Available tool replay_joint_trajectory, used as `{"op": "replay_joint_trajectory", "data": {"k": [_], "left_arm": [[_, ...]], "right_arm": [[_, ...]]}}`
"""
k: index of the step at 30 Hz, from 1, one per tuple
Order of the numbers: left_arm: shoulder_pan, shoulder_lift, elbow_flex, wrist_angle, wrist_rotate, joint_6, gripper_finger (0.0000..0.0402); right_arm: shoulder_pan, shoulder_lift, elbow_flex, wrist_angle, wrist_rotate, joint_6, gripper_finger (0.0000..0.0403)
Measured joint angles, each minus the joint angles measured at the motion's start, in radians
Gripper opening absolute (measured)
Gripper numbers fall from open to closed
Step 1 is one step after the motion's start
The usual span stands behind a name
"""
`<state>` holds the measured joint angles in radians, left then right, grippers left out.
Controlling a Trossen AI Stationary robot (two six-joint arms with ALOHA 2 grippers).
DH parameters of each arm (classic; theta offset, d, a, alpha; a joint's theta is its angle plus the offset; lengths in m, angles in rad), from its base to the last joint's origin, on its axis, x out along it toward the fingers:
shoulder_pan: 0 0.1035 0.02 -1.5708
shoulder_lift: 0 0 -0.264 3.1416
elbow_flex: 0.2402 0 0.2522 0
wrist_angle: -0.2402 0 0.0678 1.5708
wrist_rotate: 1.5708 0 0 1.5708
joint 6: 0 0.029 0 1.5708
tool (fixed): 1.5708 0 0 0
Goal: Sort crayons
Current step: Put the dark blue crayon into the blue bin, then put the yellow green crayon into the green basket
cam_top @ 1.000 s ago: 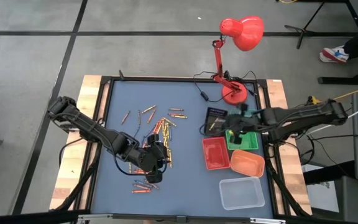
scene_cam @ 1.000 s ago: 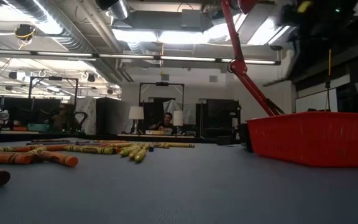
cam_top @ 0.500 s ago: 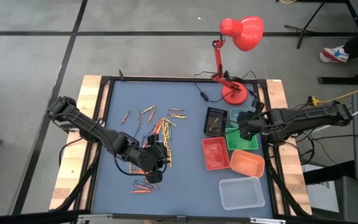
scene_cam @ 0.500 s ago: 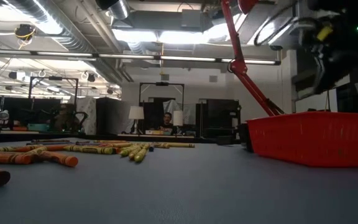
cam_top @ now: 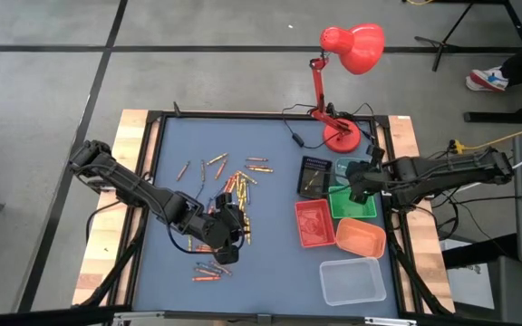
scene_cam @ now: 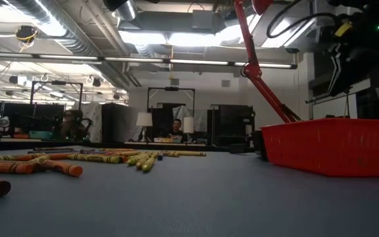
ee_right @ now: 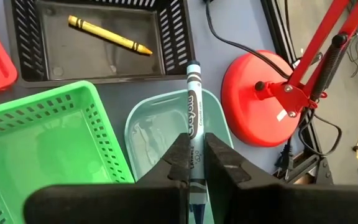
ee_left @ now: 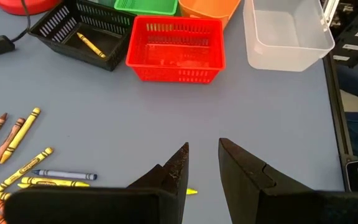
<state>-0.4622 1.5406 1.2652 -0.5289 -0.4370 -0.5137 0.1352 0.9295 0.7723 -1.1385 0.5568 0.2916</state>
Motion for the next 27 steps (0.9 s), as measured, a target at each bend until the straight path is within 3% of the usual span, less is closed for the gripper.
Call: {"op": "replay_joint_trajectory", "data": {"k": [19,27], "left_arm": [[0.0,0.0,0.0,-0.001,0.0,0.0,0.0073],[0.007,0.0,0.0,-0.005,0.0,-0.082,0.0073]], "right_arm": [[0.0,0.002,0.014,-0.082,0.0,-0.001,0.0029],[0.0,0.002,0.015,-0.082,0.0,-0.001,0.0105]]}}
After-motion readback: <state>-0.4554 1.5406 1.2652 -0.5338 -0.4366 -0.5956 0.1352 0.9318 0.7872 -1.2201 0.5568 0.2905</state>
